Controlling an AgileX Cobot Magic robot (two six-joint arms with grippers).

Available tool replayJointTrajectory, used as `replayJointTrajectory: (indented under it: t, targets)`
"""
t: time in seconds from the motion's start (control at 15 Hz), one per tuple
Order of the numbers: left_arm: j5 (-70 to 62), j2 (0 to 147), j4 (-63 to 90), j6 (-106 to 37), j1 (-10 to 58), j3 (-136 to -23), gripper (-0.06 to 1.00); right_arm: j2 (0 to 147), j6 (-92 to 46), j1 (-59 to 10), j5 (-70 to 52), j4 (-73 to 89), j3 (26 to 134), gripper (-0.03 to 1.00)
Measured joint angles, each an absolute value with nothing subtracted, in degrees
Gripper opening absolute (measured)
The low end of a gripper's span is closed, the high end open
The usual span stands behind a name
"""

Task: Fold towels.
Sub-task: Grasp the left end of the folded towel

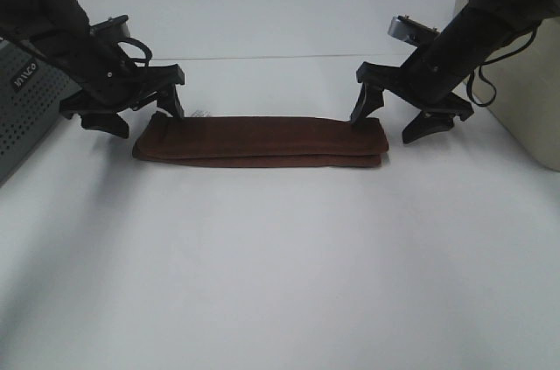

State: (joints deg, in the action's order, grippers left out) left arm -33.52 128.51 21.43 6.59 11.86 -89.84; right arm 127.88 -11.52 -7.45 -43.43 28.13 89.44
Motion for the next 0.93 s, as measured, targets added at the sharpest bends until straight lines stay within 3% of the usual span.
replayJointTrajectory:
  t: [0.47,0.6,0.67,0.93]
  targets:
    - [-32.49,130.69,21.89,6.36,12.03,-89.9,0.8,127.83,-11.52,-7.45,-43.43,28.13,89.44,0.82]
    - [-31.97,130.81,22.0,6.36,12.2,-89.9,0.75,127.83,-11.52,-7.45,-43.43,28.13,89.44,0.82]
    - [-31.68,131.09,22.12,6.36,12.32,-89.9,0.65,127.83,-11.52,-7.45,-43.43,28.13,89.44,0.82]
    - [-31.57,131.38,22.63,6.36,12.38,-89.9,0.11,127.83,-11.52,-7.45,-43.54,28.13,89.44,0.82]
